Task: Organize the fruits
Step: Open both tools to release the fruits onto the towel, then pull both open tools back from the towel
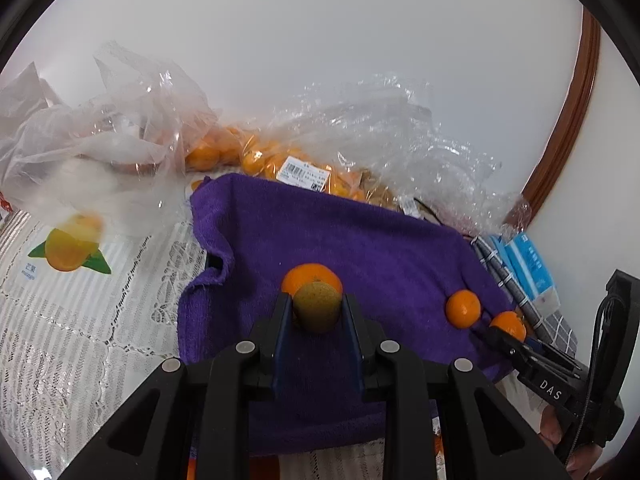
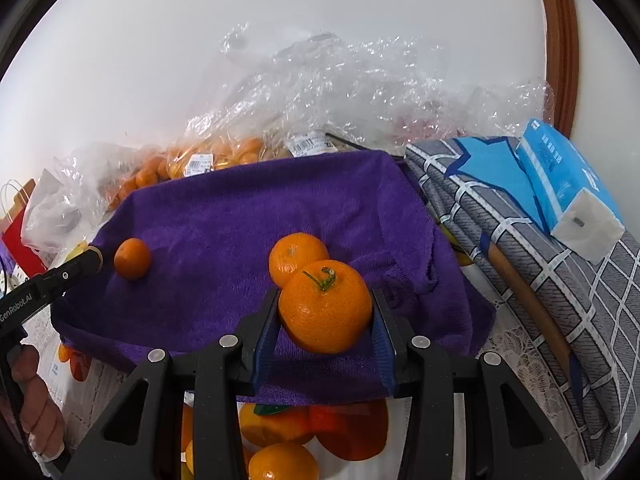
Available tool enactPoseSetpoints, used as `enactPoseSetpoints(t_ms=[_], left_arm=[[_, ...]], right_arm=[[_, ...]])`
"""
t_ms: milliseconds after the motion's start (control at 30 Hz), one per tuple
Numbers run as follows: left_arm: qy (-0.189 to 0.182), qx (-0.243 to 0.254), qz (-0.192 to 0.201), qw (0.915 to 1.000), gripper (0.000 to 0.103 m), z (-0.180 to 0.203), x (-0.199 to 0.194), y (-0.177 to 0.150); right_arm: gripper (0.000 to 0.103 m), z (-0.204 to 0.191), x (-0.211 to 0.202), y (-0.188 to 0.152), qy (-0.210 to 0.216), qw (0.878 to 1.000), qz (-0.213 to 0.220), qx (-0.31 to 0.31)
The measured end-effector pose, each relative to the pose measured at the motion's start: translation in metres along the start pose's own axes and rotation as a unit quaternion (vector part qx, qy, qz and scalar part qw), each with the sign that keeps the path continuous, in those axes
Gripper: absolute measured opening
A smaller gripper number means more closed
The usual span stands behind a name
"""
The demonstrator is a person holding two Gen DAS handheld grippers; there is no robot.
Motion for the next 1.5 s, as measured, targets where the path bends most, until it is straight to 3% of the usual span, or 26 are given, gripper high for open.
enactPoseSetpoints(t_ms=[267,467,567,700,867,1000,1167,1500], left_arm=[[0.004,-0.006,-0.014,0.9999,0.024,-0.004,0.006,-0.003],[0.016,0.006,-0.012,0.9998,0.024,-0.001,0.008,-0.003],[0.014,0.011,-0.012,0.9998,0.028,0.000,0.009,-0.004],[0.009,0.018,-0.006,0.9998,0.044,0.003,0.006,-0.002],[0.009,0.019,0.013,0.9997,0.044,0.004,-0.003,0.001],[0.004,0.011,0.032,0.9994,0.044,0.003,-0.012,0.004],[0.008,-0.002,0.041,0.9991,0.043,-0.005,-0.018,0.007],[0.020,0.001,0.076,0.9969,0.044,-0.013,-0.051,0.012]], right_arm=[[0.044,-0.003,0.002,0.000,-0.005,1.000,-0.001,-0.004],[0.051,-0.009,-0.003,0.002,0.001,1.000,0.014,-0.004],[0.051,-0.011,-0.009,0.005,-0.004,1.000,0.029,-0.006],[0.051,-0.014,-0.020,0.008,0.002,0.998,0.055,-0.004],[0.051,-0.021,-0.033,0.010,0.006,0.997,0.078,-0.011],[0.051,-0.025,-0.039,0.009,-0.003,0.998,0.067,-0.017],[0.050,-0.029,-0.061,-0.003,0.035,0.997,0.059,0.023],[0.049,-0.036,-0.138,-0.045,0.004,0.998,0.059,0.010]])
Point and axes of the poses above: each gripper's, at about its wrist camera, not at the fingertips, and x roughly the way its jaws point, z to its right, y to its top, the point moved 10 cm from there along x, roughly the way its jaws point, and after that the axes turned 14 degrees about y, right-handed, at the moved point
